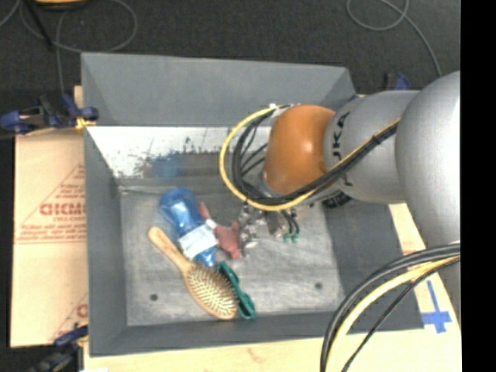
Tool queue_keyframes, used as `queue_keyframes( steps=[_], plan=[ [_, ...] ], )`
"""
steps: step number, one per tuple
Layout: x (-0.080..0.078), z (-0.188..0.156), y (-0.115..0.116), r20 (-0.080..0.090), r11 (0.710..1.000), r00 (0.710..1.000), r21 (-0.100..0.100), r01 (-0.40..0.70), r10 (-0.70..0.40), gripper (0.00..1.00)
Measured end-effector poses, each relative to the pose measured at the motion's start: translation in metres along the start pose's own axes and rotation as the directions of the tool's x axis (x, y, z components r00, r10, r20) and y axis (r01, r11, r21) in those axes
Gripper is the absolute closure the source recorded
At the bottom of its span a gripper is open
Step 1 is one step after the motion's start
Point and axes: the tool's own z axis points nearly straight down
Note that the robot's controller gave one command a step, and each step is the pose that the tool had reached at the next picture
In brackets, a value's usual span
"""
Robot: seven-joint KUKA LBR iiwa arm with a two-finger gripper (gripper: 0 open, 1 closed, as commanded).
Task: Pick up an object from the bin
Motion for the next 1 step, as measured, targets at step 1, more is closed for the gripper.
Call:
queue_keyframes(
  steps=[1],
  plan=[
    [0.0012,-0.0031,0.0000,-0.004,1.000,1.000,0.000,0.000,0.000,1.00]
  ],
)
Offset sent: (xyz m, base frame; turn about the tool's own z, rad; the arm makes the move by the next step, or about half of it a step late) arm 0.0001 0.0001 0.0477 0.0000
